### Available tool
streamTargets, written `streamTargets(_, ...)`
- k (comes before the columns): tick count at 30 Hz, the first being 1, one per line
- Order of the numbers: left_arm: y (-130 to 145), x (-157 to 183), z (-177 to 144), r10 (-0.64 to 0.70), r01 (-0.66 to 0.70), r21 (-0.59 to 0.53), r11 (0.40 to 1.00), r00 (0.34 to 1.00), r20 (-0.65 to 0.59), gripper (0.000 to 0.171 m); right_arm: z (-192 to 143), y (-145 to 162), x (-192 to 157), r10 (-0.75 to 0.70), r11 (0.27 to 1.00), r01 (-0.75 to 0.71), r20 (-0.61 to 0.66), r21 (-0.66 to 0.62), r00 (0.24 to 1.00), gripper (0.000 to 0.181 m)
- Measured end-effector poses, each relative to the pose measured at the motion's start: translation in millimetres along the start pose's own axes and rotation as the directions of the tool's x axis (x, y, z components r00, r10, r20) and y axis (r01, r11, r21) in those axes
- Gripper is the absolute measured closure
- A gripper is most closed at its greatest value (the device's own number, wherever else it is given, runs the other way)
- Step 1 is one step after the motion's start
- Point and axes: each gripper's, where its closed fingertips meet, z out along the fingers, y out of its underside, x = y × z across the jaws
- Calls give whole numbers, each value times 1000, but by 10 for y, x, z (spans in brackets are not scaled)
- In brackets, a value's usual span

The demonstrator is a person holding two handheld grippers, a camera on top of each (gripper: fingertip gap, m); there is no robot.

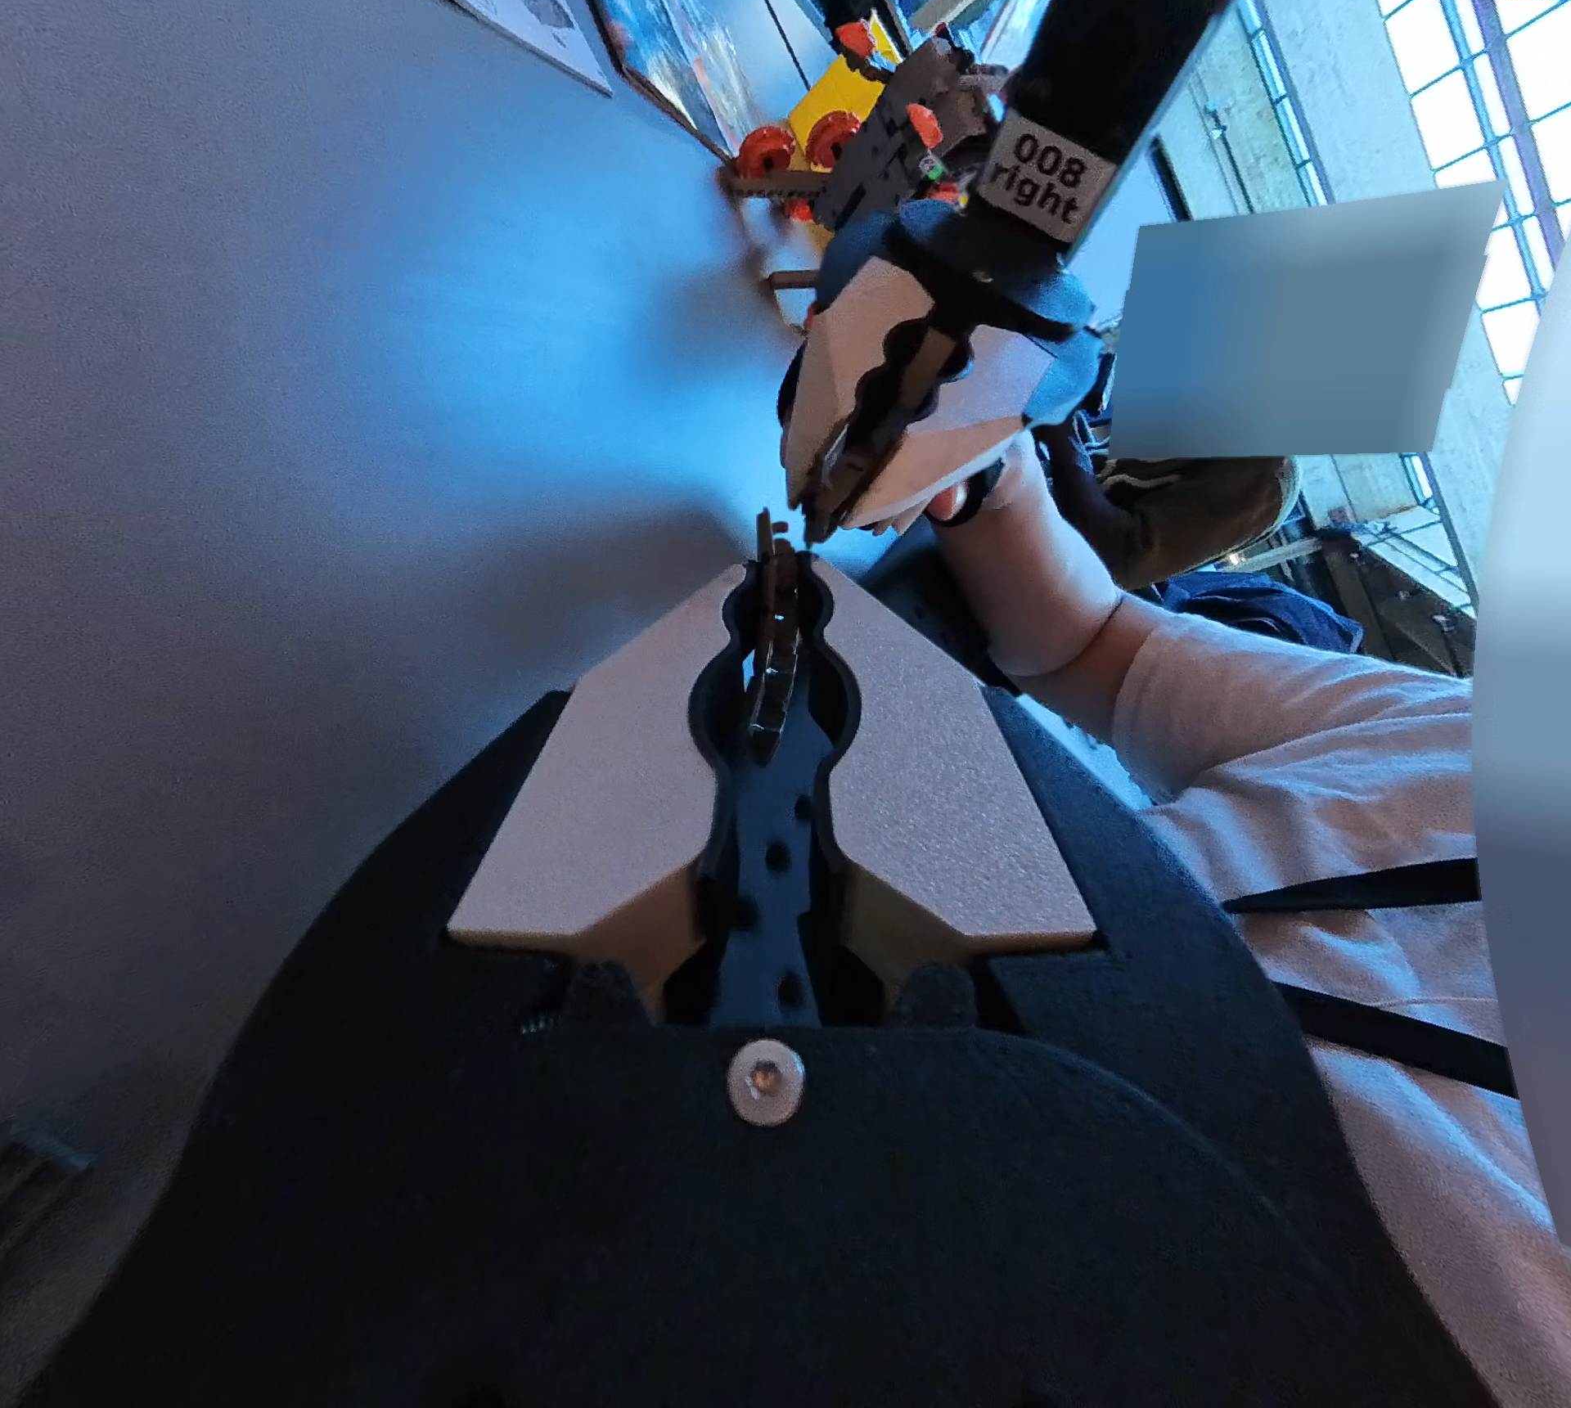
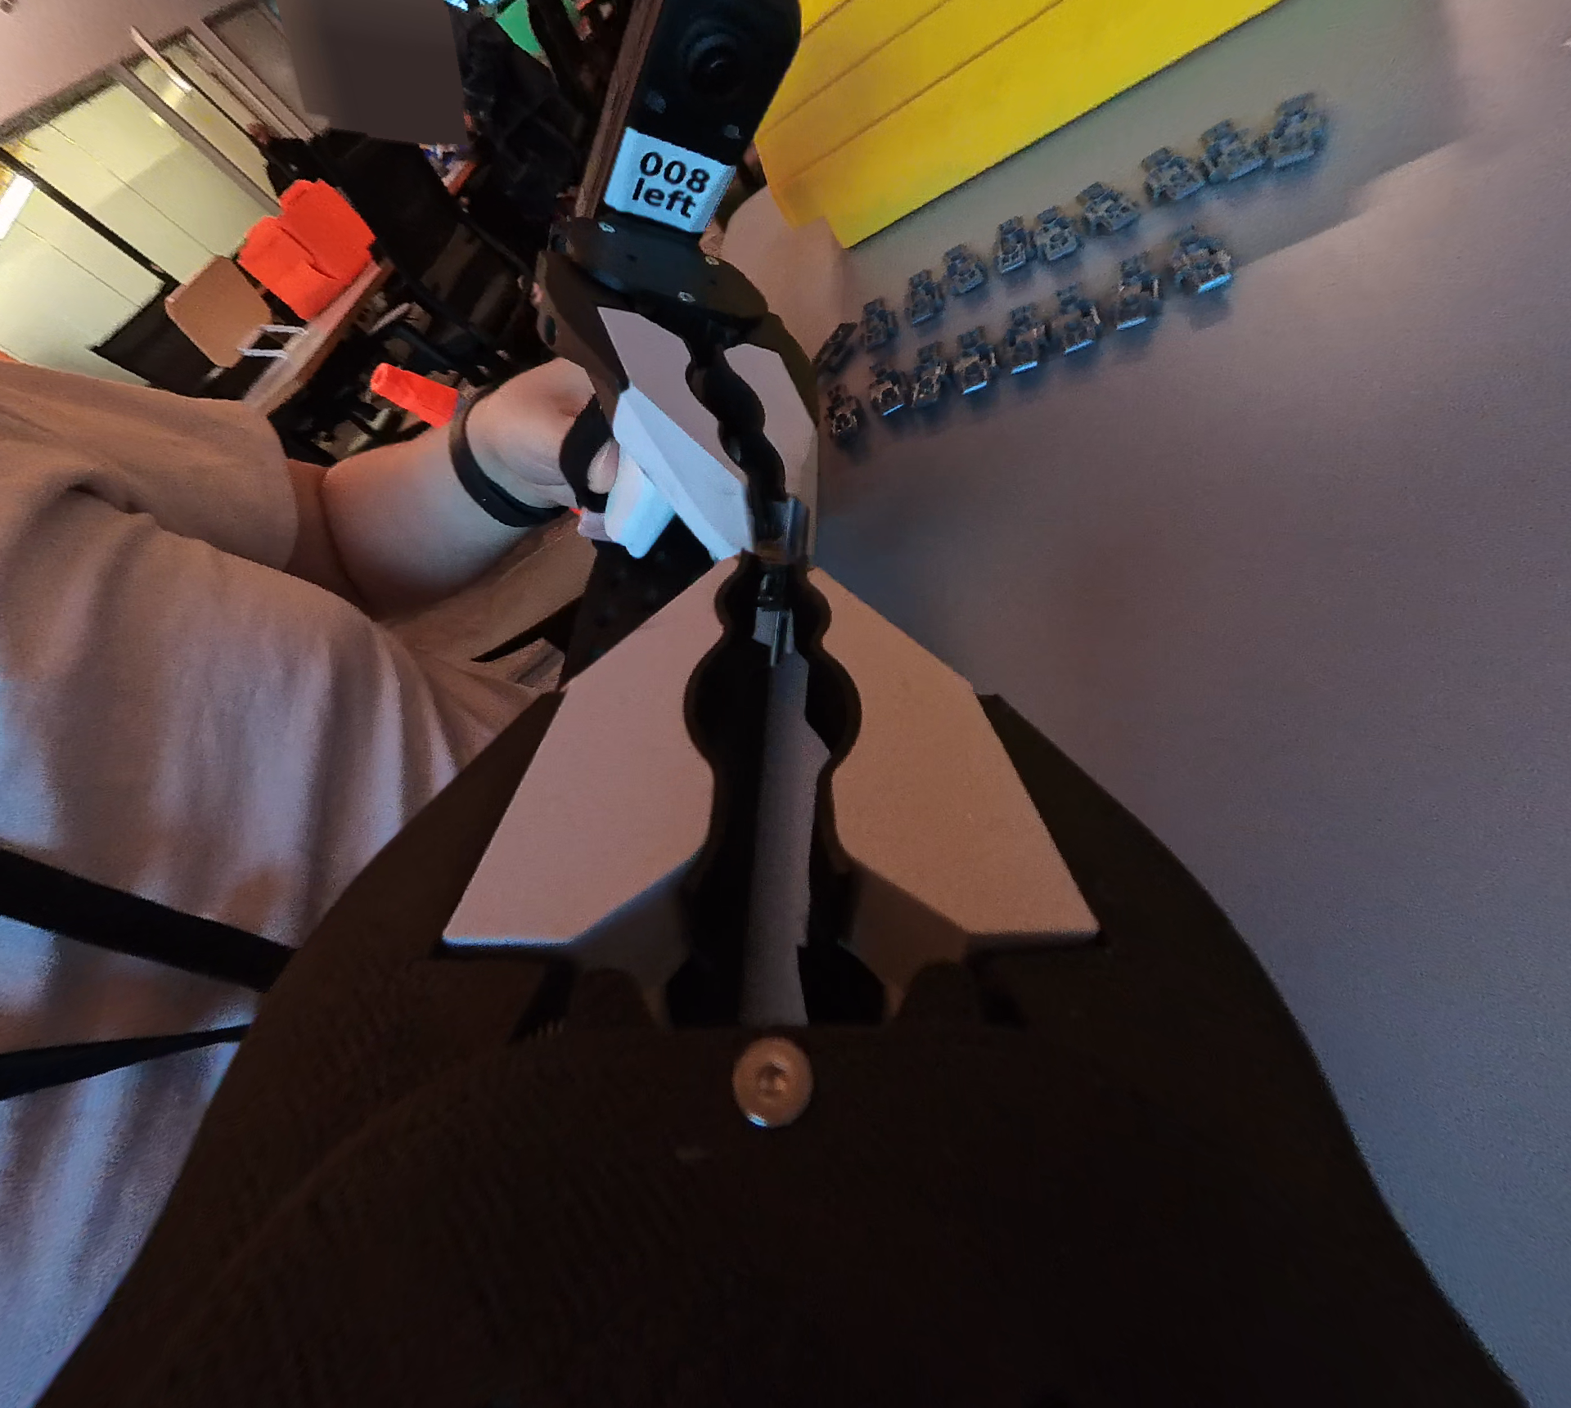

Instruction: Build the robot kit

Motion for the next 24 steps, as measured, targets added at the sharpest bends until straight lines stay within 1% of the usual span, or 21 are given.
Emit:
streamTargets(5,-9,-29,12,-4,4,1,1000,1000,20,166,-3,-31,32,-72,997,72,-70,3,995,175)
streamTargets(11,-31,-41,22,-38,38,15,999,999,17,166,3,-34,96,33,999,-33,-53,13,998,176)
streamTargets(16,-30,-49,27,-66,66,9,998,998,7,166,17,-31,45,144,989,-144,35,19,989,175)
streamTargets(20,16,-46,48,-64,65,-21,998,998,9,166,50,94,70,145,988,-143,29,-49,989,175)
streamTargets(24,28,-46,50,-53,53,-25,998,998,14,166,50,101,83,170,984,-168,35,-52,985,175)
